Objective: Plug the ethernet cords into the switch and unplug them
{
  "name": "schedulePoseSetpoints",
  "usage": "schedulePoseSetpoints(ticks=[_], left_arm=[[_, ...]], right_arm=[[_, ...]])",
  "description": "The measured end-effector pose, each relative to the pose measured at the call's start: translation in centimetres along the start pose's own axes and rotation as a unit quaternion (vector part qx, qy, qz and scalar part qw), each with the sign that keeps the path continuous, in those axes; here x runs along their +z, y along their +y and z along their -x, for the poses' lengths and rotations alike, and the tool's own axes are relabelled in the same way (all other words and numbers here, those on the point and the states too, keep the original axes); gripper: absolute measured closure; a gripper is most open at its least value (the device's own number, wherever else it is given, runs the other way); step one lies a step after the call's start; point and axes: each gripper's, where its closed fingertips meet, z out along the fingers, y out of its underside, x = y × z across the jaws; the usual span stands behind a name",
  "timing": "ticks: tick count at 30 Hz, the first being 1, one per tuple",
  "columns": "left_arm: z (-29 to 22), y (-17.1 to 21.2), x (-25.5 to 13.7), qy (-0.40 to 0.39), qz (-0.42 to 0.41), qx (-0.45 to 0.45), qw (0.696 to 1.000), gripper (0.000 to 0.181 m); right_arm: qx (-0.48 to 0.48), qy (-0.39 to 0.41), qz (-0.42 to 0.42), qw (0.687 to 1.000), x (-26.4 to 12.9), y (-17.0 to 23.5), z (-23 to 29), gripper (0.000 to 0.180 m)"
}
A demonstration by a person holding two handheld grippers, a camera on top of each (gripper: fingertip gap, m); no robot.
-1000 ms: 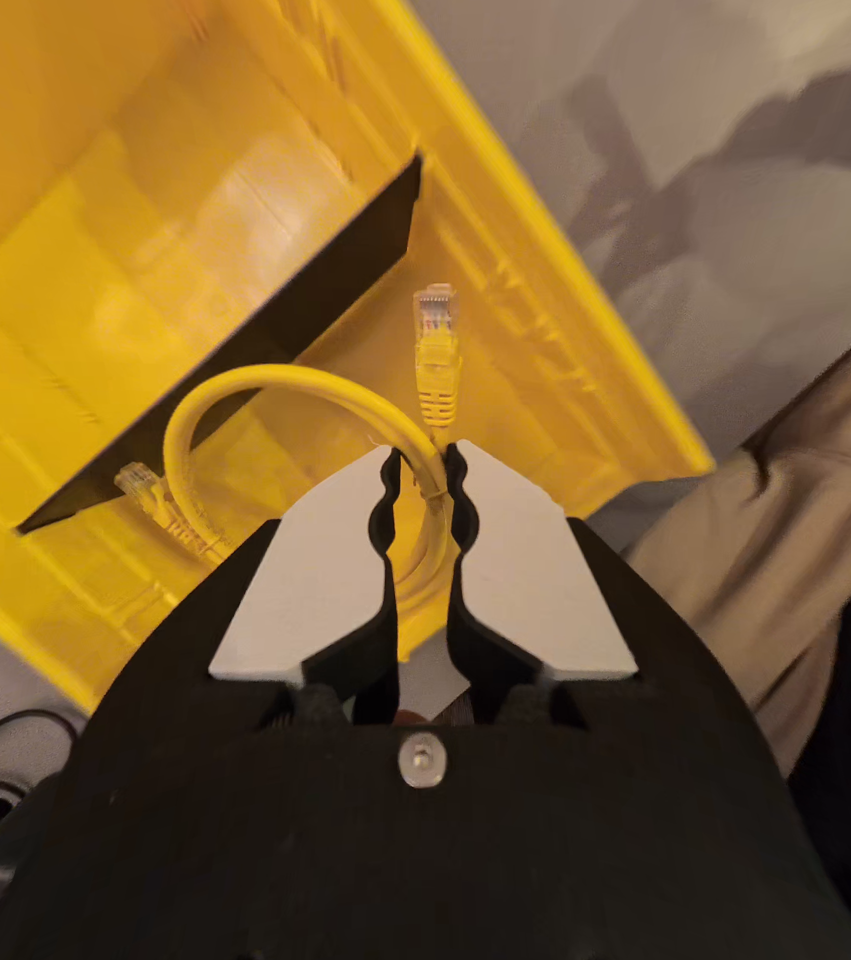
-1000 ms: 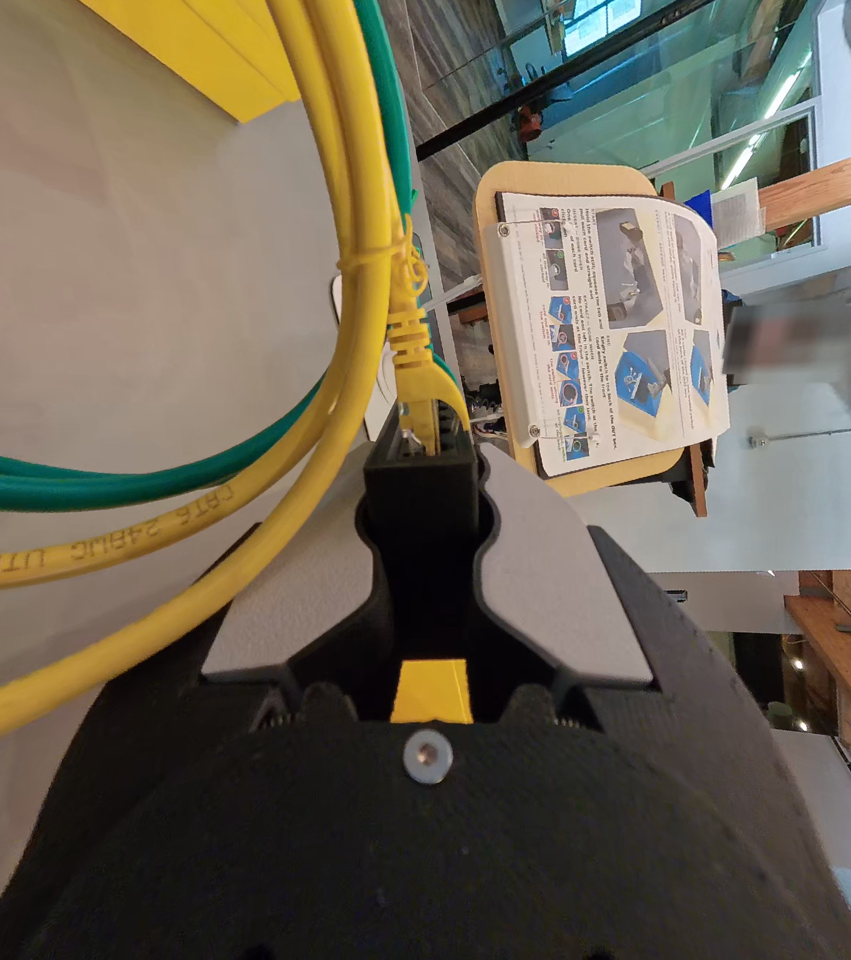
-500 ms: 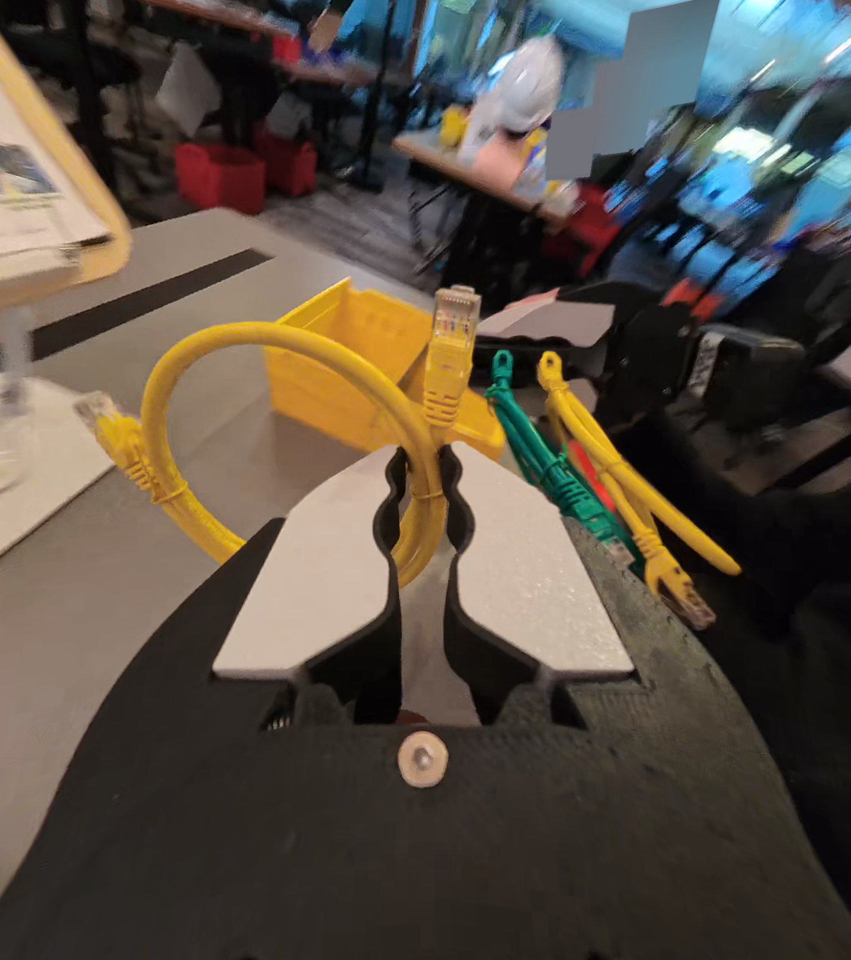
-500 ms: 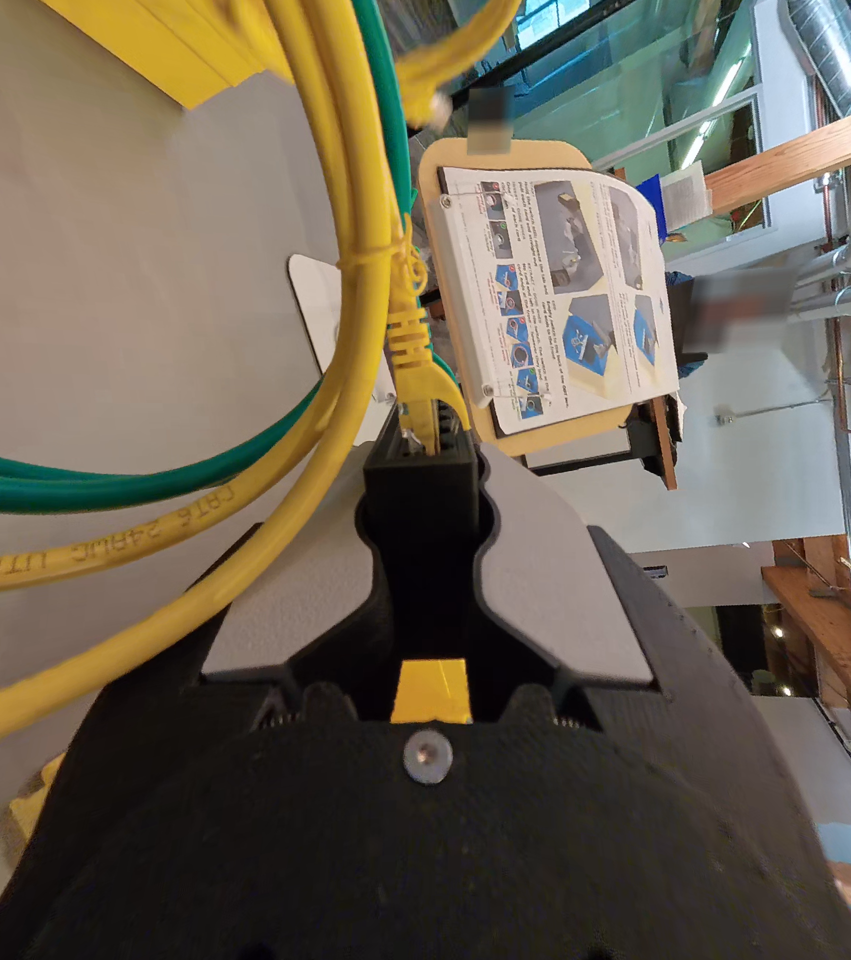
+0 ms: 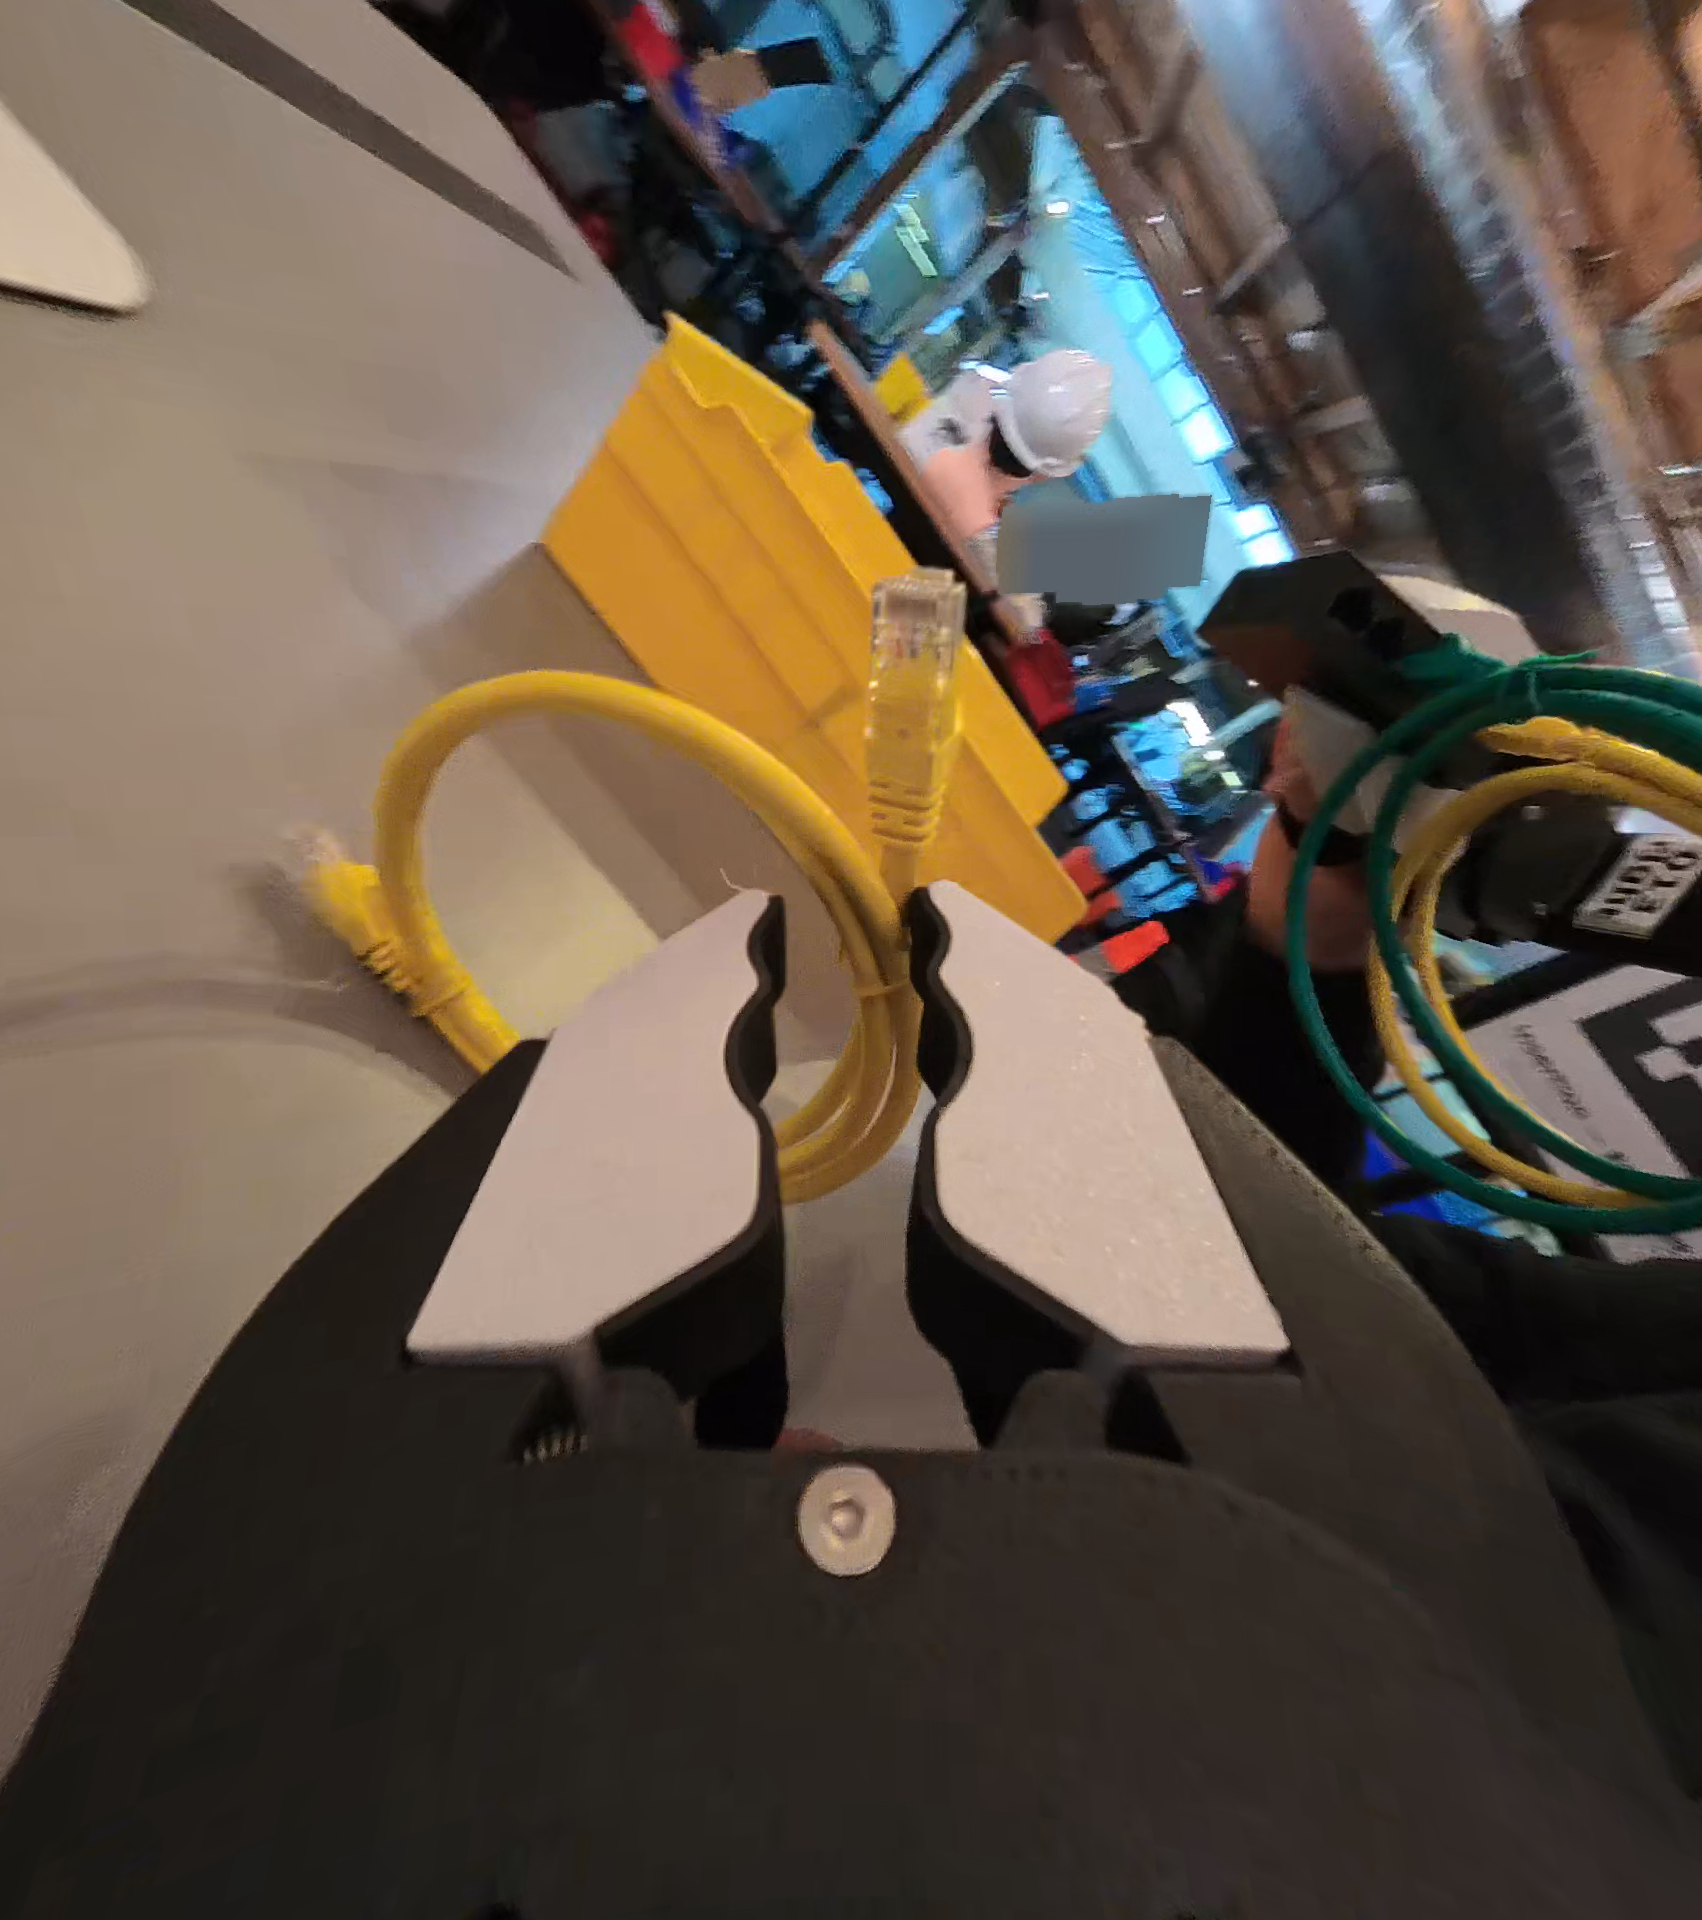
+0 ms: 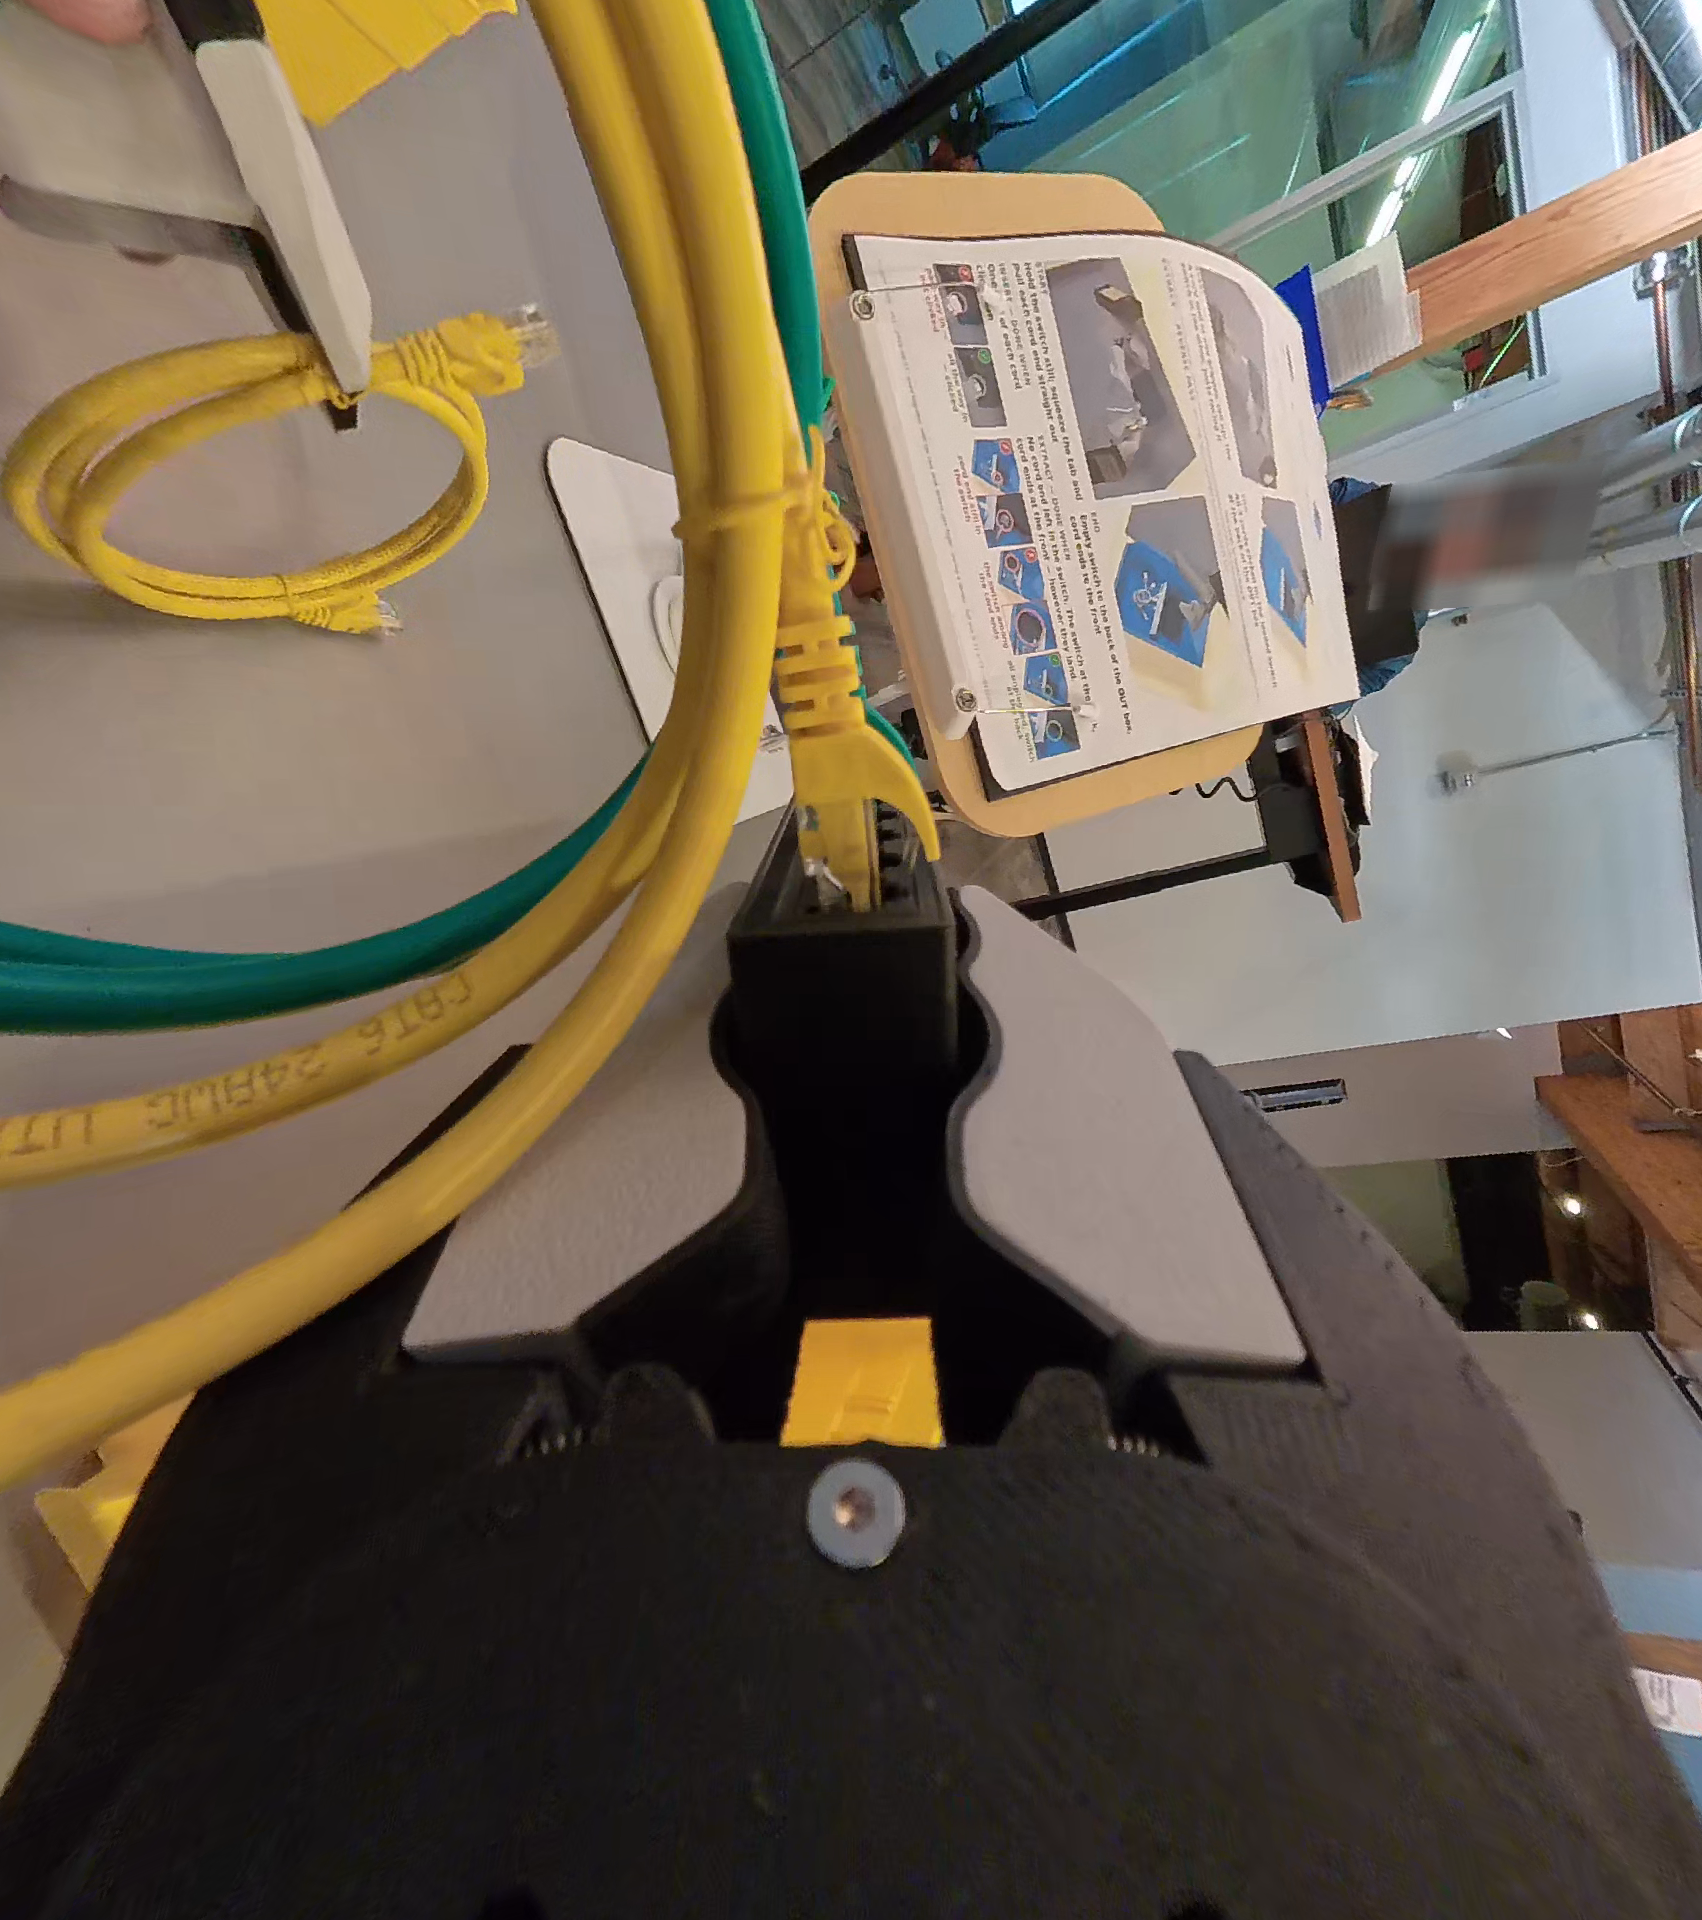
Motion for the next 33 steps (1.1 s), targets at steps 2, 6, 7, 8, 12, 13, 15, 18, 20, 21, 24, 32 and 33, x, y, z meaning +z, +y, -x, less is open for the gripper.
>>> schedulePoseSetpoints(ticks=[2,6,7,8,12,13,15,18,20,21,24,32,33], left_arm=[[0.4,-0.9,-1.0,-0.041,-0.007,0.041,0.998,0.162],[4.1,-1.5,-3.1,-0.148,-0.016,0.02,0.989,0.158],[5.5,-1.1,-3.6,-0.193,0.0,0.031,0.981,0.158],[6.6,-0.7,-3.9,-0.224,0.014,0.04,0.974,0.158],[9.6,0.5,-4.0,-0.304,0.084,0.056,0.947,0.16],[10.2,0.5,-3.9,-0.317,0.091,0.063,0.942,0.16],[11.3,0.4,-3.8,-0.339,0.111,0.08,0.931,0.16],[12.5,0.7,-3.7,-0.373,0.168,0.108,0.906,0.16],[12.8,0.8,-3.6,-0.393,0.227,0.154,0.878,0.162],[12.8,1.2,-3.5,-0.393,0.267,0.174,0.862,0.163],[12.3,2.2,-3.8,-0.382,0.393,0.216,0.808,0.165],[11.7,2.7,-2.4,-0.336,0.493,0.325,0.734,0.157],[11.8,2.5,-2.5,-0.346,0.477,0.325,0.739,0.152]], right_arm=[[0.0,-0.004,0.001,1.0,0.3,0.0,0.2,0.144],[-0.001,-0.009,-0.001,1.0,0.4,-0.4,0.4,0.145],[-0.002,-0.01,-0.002,1.0,0.5,-0.4,0.5,0.144],[-0.002,-0.012,-0.001,1.0,0.5,-0.5,0.5,0.145],[-0.004,-0.015,0.0,1.0,0.4,-0.5,0.6,0.144],[-0.004,-0.015,-0.001,1.0,0.4,-0.5,0.6,0.145],[-0.004,-0.016,-0.003,1.0,0.3,-0.7,0.6,0.145],[-0.004,-0.018,-0.003,1.0,0.4,-0.7,0.7,0.144],[-0.003,-0.02,-0.002,1.0,0.5,-0.5,0.8,0.145],[-0.003,-0.022,-0.001,1.0,0.5,-0.4,0.8,0.144],[-0.004,-0.026,-0.001,1.0,0.7,-0.4,1.0,0.145],[-0.003,-0.028,-0.004,1.0,0.5,-0.4,1.1,0.145],[-0.003,-0.028,-0.004,1.0,0.4,-0.4,1.1,0.145]])
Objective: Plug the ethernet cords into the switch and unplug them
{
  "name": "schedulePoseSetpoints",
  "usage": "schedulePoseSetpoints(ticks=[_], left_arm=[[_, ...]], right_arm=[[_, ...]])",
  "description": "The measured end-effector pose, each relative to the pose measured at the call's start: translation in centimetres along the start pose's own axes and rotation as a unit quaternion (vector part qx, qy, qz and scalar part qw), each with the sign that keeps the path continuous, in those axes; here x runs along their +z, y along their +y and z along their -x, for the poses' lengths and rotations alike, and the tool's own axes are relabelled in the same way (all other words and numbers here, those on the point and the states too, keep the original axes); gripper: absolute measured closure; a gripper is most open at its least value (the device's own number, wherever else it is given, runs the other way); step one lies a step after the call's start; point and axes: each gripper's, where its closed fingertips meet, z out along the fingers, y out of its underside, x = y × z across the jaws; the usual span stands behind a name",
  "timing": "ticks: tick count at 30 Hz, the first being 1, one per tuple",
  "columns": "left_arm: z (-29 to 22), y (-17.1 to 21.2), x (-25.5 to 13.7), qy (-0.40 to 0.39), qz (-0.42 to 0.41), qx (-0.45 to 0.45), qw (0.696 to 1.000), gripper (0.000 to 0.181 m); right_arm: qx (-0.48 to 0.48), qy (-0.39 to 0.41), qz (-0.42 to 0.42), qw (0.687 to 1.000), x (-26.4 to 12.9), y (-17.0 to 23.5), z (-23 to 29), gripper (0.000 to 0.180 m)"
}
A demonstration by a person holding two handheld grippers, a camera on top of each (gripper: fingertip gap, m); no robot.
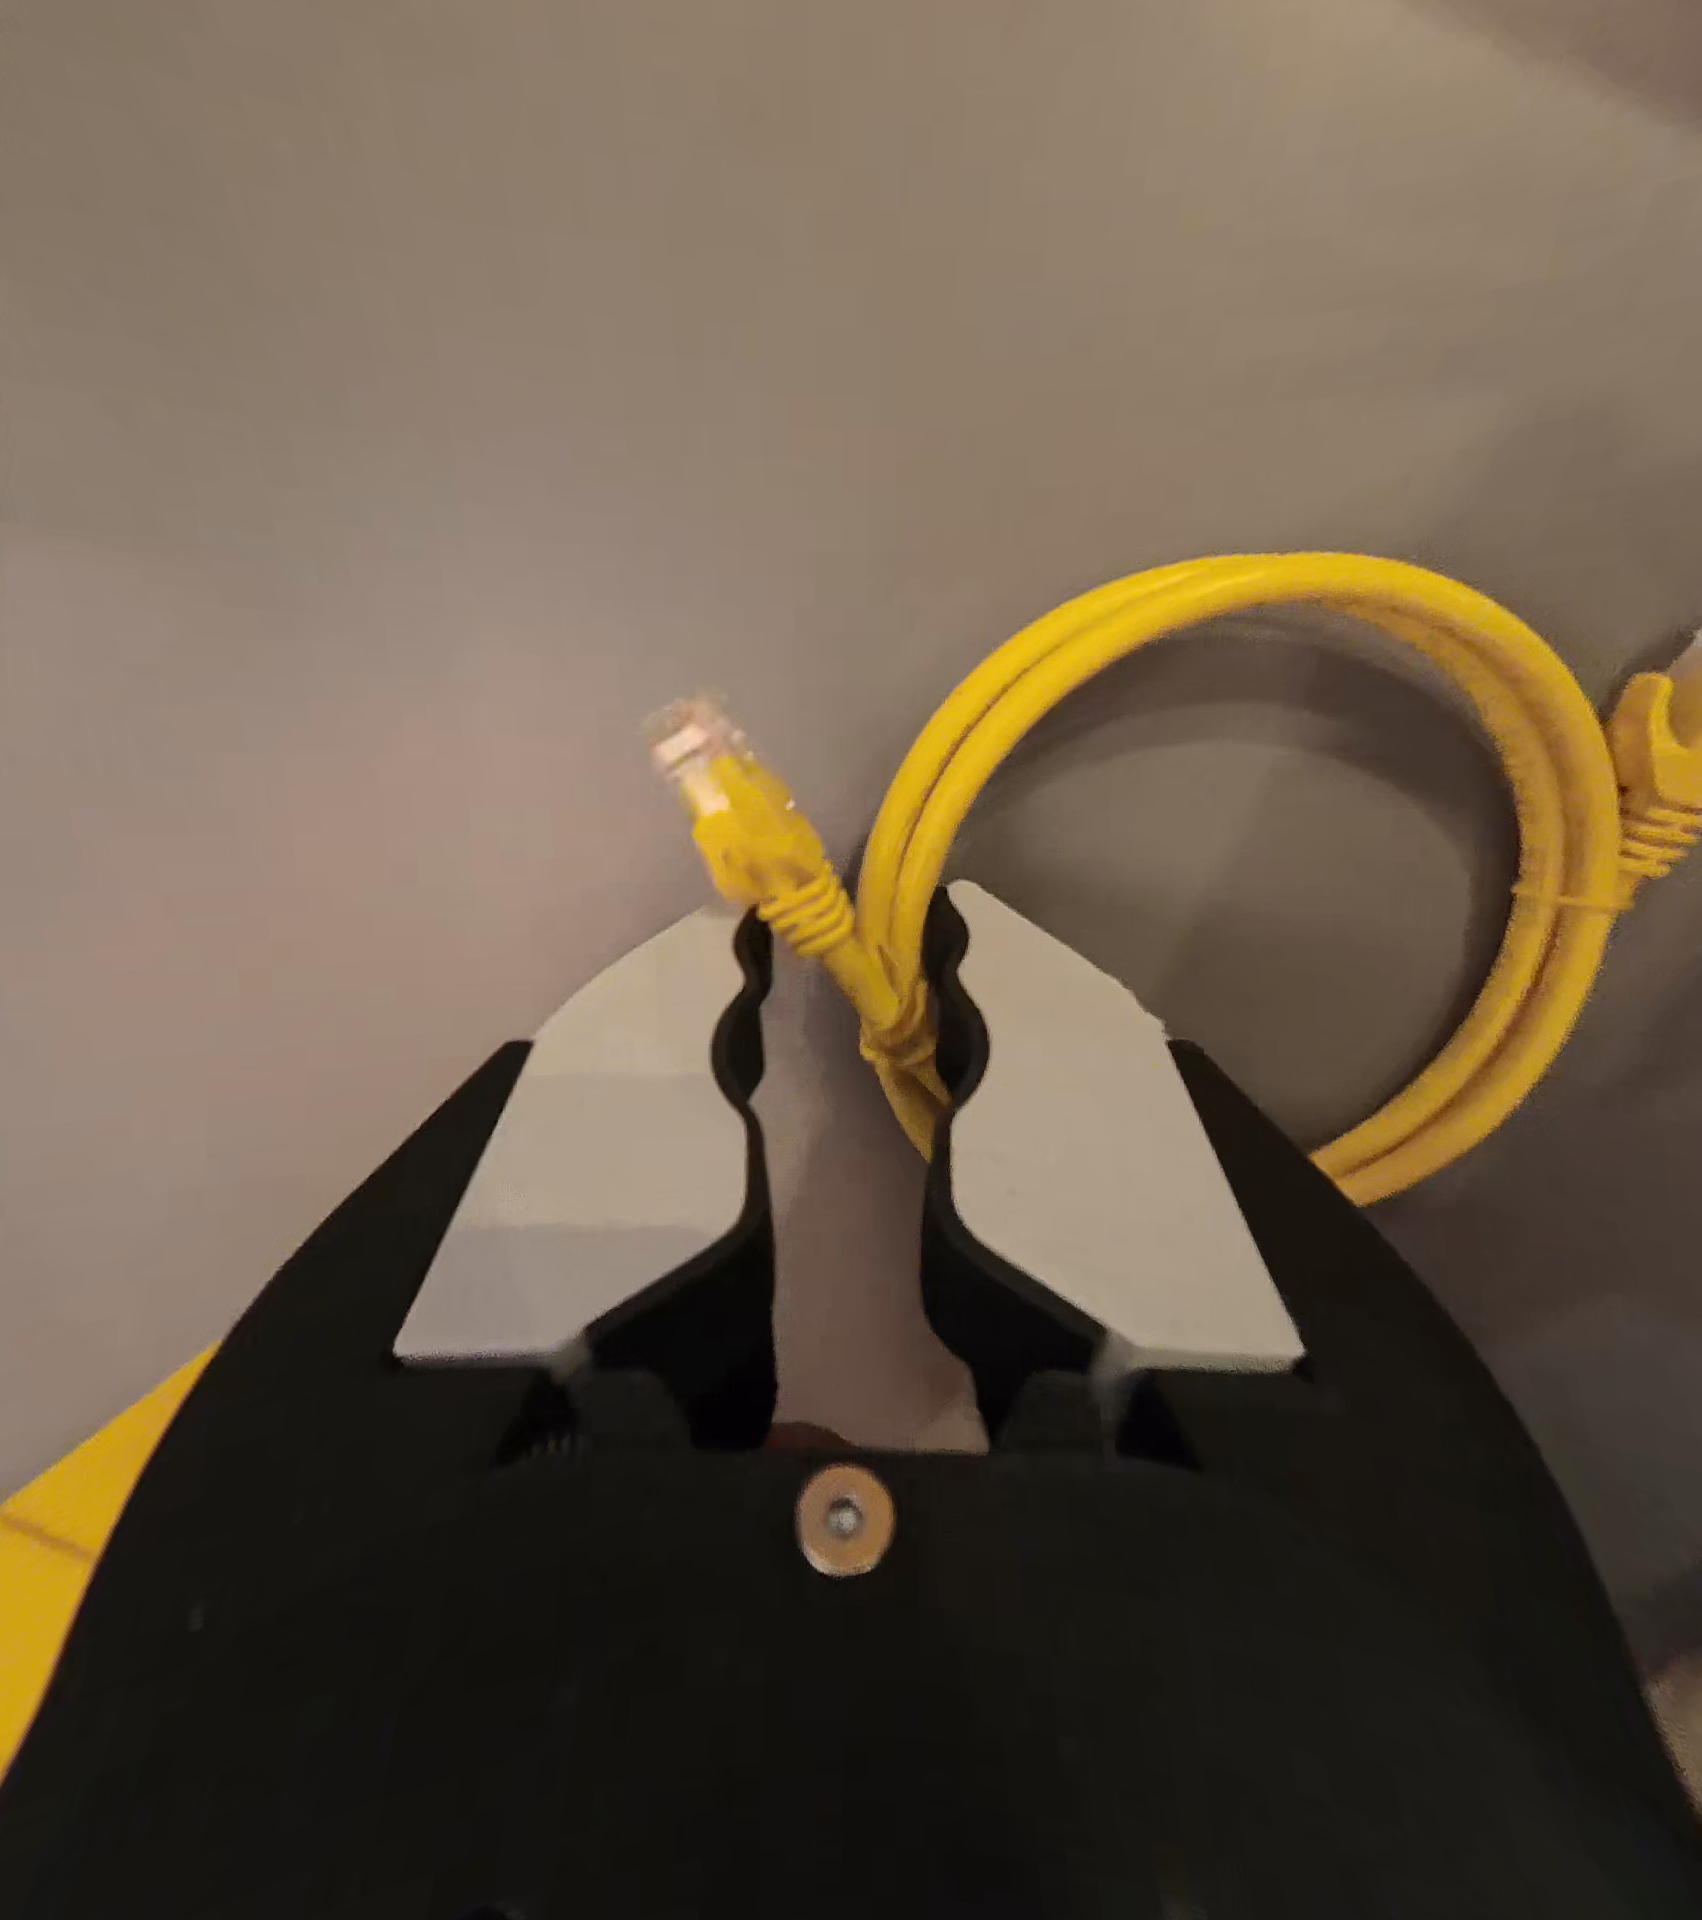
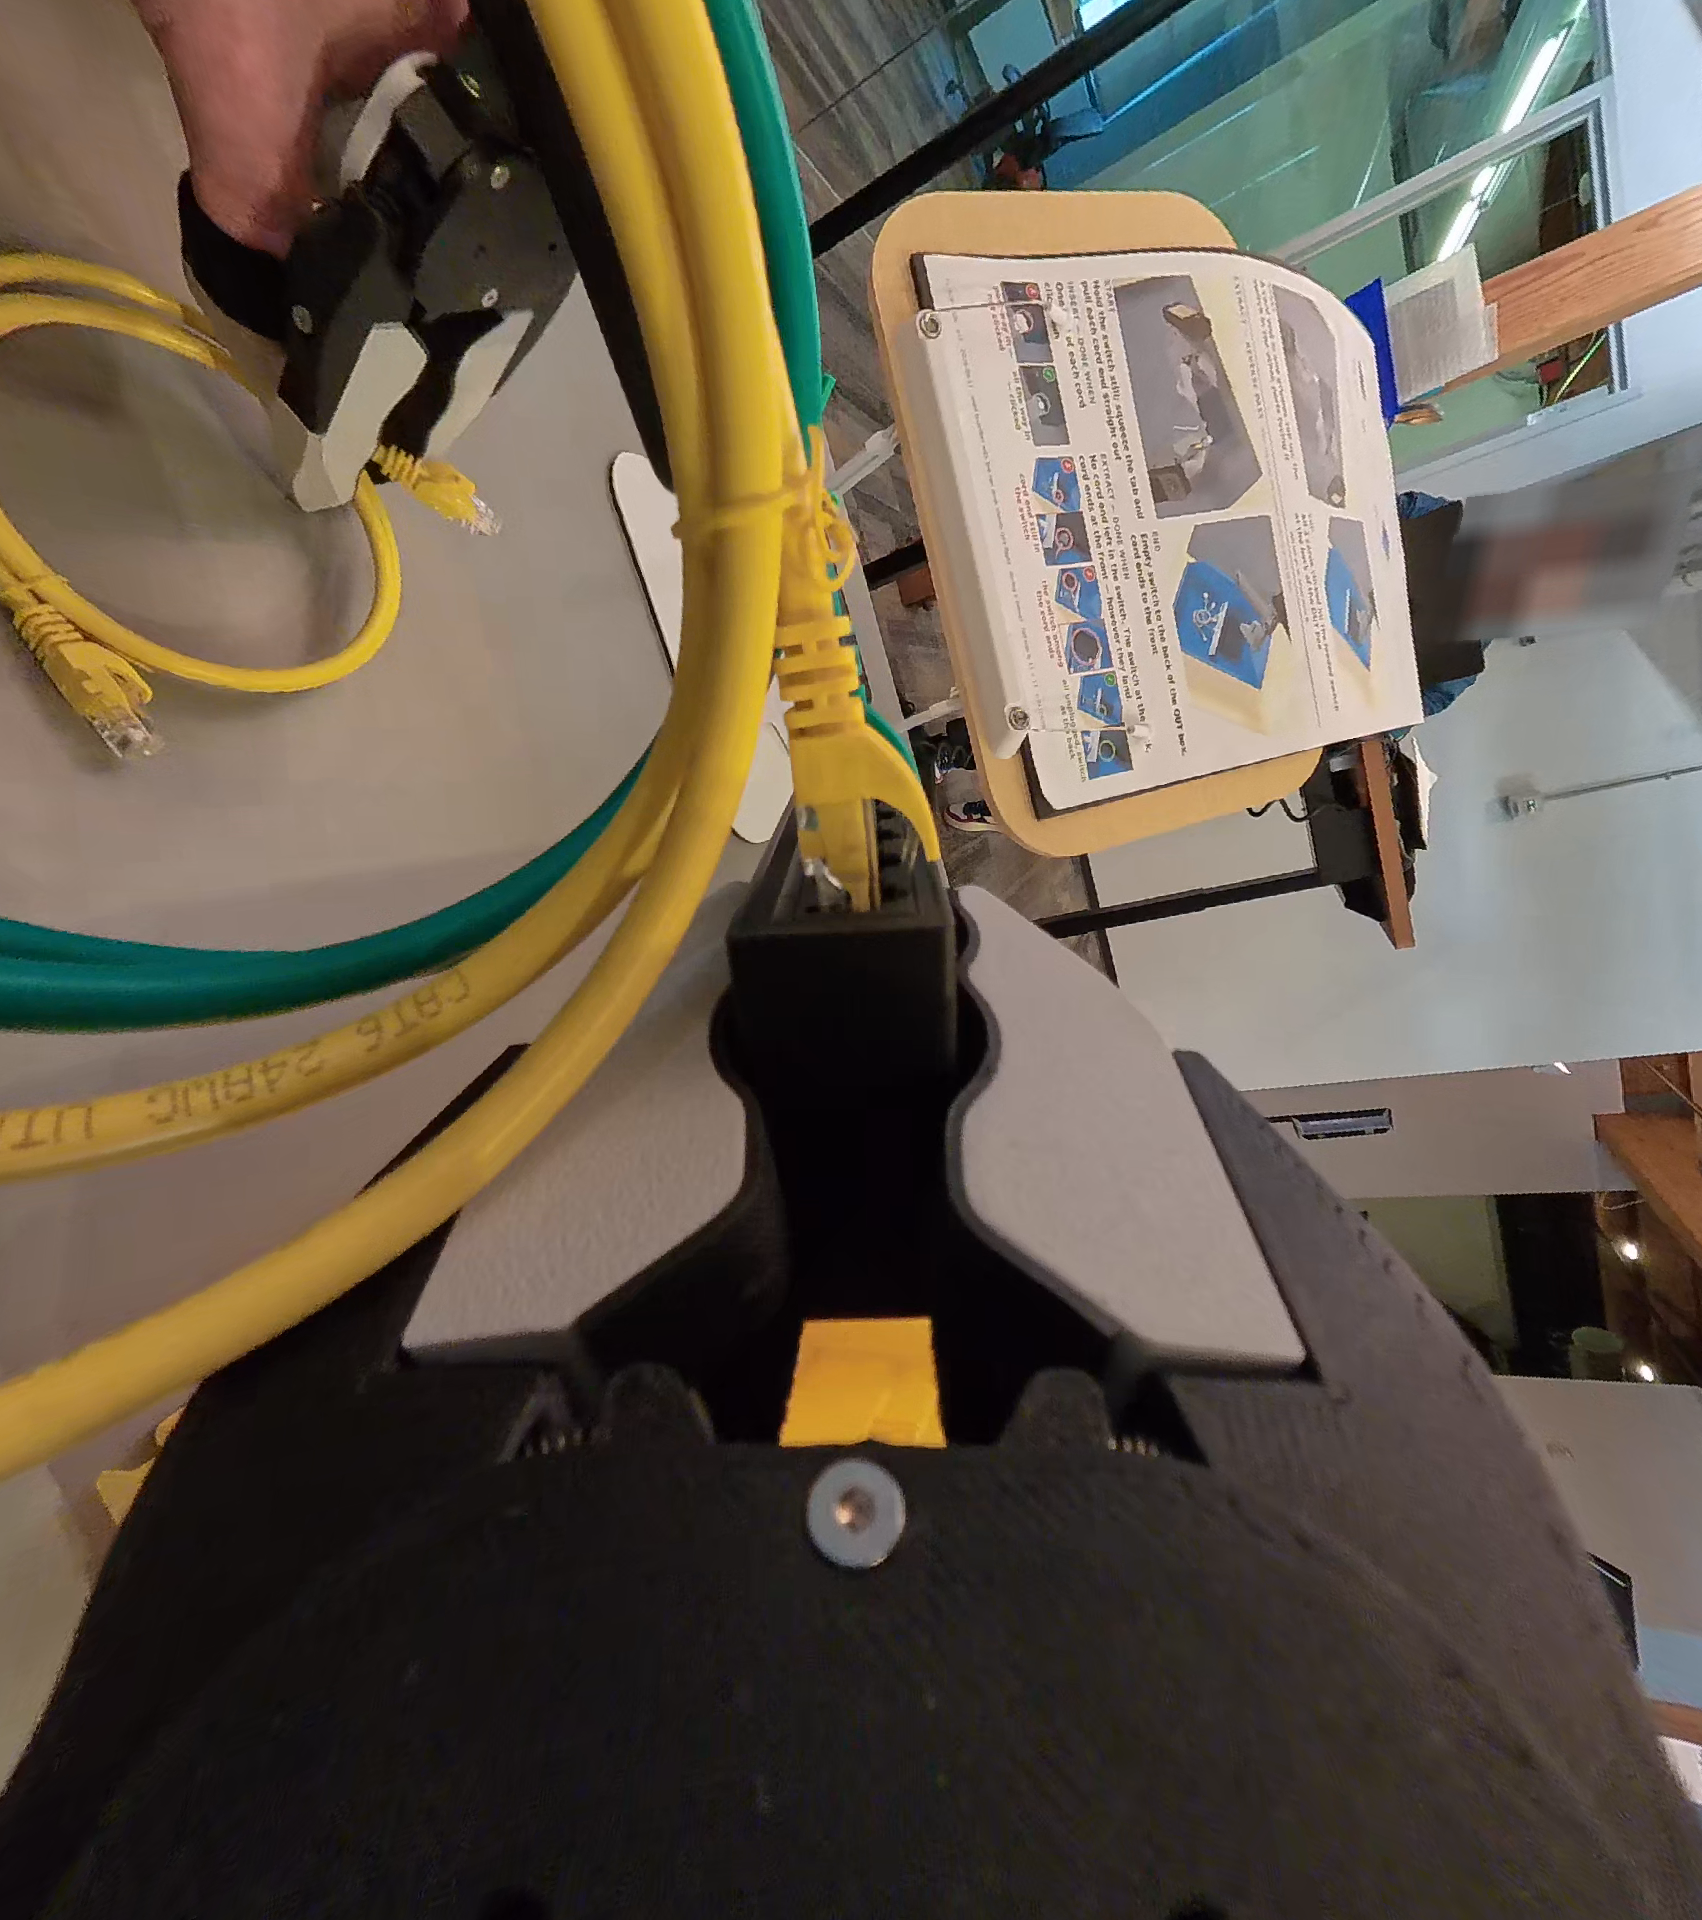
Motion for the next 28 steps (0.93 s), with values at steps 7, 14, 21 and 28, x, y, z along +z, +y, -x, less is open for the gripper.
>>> schedulePoseSetpoints(ticks=[7,14,21,28], left_arm=[[0.8,-1.2,-0.5,-0.006,-0.128,-0.102,0.987,0.146],[1.2,-1.9,0.6,0.022,-0.162,-0.168,0.972,0.166],[0.2,-2.4,0.4,0.053,-0.184,-0.144,0.971,0.168],[-1.1,-3.8,-2.4,0.056,-0.227,-0.08,0.969,0.169]], right_arm=[[0.006,0.001,0.002,1.0,0.1,0.5,0.1,0.145],[-0.001,0.001,-0.006,1.0,0.5,-0.1,0.5,0.145],[-0.016,0.002,-0.019,1.0,0.9,-0.8,1.2,0.144],[-0.035,-0.002,-0.027,0.999,1.4,-1.5,2.1,0.145]])
